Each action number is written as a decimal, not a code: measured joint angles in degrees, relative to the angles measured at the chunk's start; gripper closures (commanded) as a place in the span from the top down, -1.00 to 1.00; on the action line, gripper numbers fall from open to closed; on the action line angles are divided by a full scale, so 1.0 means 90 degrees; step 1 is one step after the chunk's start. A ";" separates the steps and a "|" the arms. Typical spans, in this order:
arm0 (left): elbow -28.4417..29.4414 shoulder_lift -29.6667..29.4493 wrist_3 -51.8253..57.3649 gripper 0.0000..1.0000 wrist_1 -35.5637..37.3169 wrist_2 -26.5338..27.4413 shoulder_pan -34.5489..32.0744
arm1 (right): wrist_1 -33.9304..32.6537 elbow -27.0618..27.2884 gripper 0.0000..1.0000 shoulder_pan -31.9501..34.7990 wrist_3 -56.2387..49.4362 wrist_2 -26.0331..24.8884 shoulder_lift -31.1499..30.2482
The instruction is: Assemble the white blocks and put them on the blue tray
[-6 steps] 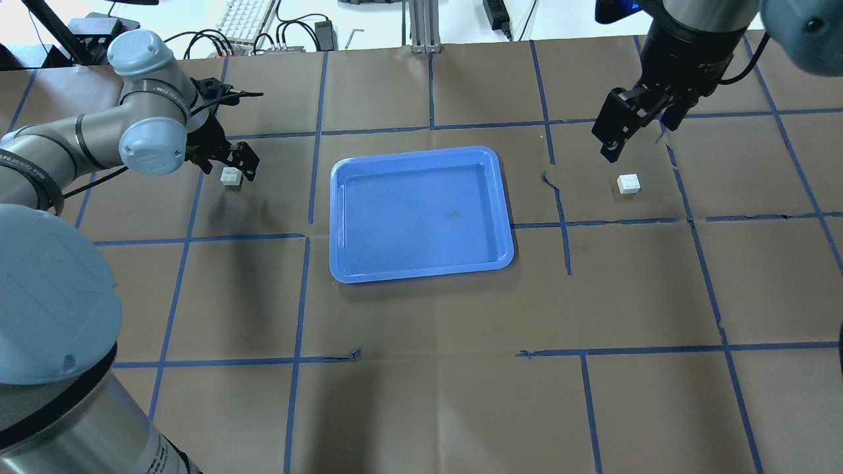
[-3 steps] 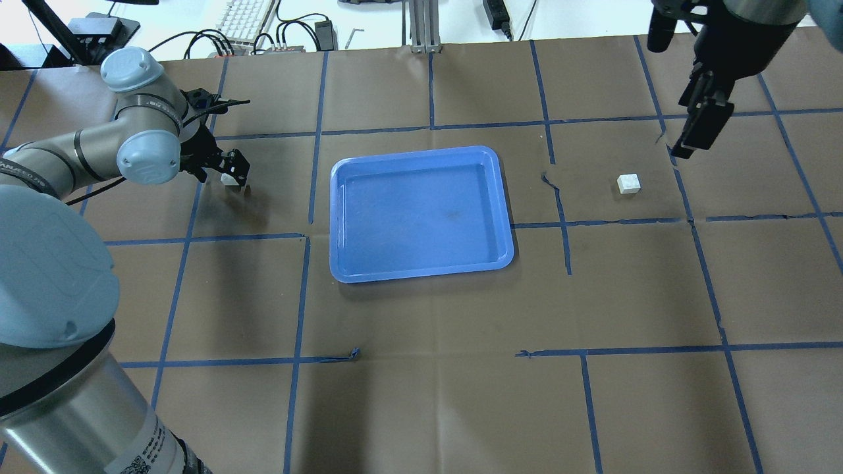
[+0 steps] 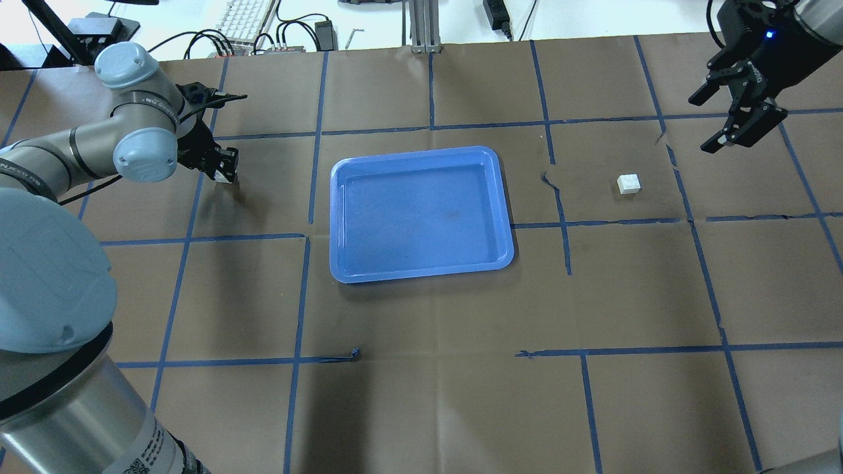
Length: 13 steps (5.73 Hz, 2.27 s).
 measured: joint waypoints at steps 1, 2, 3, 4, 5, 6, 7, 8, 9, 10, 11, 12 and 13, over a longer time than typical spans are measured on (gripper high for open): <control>-0.0007 0.0063 0.0169 -0.91 -0.0016 0.0000 -0.0030 | -0.0106 0.0000 0.98 -0.0303 -0.0804 0.0707 0.0567; -0.0077 0.0356 0.0564 -0.91 -0.0105 -0.0026 -0.0289 | -0.0288 0.0000 0.98 -0.0478 -0.1630 0.1321 0.1178; -0.0252 0.0776 0.1089 -0.91 -0.0257 -0.0049 -0.0877 | -0.0397 0.0000 0.98 -0.0568 -0.2297 0.1697 0.1678; -0.0422 0.1021 0.1634 -0.90 -0.0349 -0.0063 -0.1639 | -0.0512 0.0003 0.98 -0.0641 -0.2756 0.1930 0.2048; -0.0502 0.1092 0.2373 -0.91 -0.0377 -0.0083 -0.2317 | -0.0627 0.0039 0.98 -0.0678 -0.3030 0.2088 0.2315; -0.0558 0.1064 0.3422 -0.90 -0.0395 -0.0093 -0.2810 | -0.0670 0.0185 0.99 -0.0688 -0.3142 0.2141 0.2464; -0.0635 0.0977 0.4537 -0.90 -0.0381 -0.0106 -0.3097 | -0.0753 0.0408 0.99 -0.0691 -0.3156 0.2149 0.2505; -0.0702 0.0883 0.5273 -0.87 -0.0343 -0.0178 -0.3261 | -0.0877 0.0549 0.99 -0.0692 -0.3130 0.2129 0.2503; -0.0714 0.0738 0.5492 -0.86 -0.0237 -0.0297 -0.3340 | -0.0968 0.0591 0.76 -0.0692 -0.3114 0.2098 0.2503; -0.0708 0.0533 0.5419 -0.70 -0.0040 -0.0376 -0.3422 | -0.1017 0.0598 0.47 -0.0693 -0.3103 0.2087 0.2502; -0.0707 0.0399 0.5242 0.58 0.0103 -0.0394 -0.3499 | -0.1030 0.0595 0.29 -0.0692 -0.3099 0.2086 0.2500; -0.0705 0.0356 0.5149 0.98 0.0149 -0.0397 -0.3531 | -0.1033 0.0590 0.03 -0.0691 -0.3104 0.2089 0.2494; -0.0701 0.0380 0.5125 0.99 0.0167 -0.0399 -0.3541 | -0.1033 0.0588 -0.27 -0.0686 -0.3110 0.2094 0.2494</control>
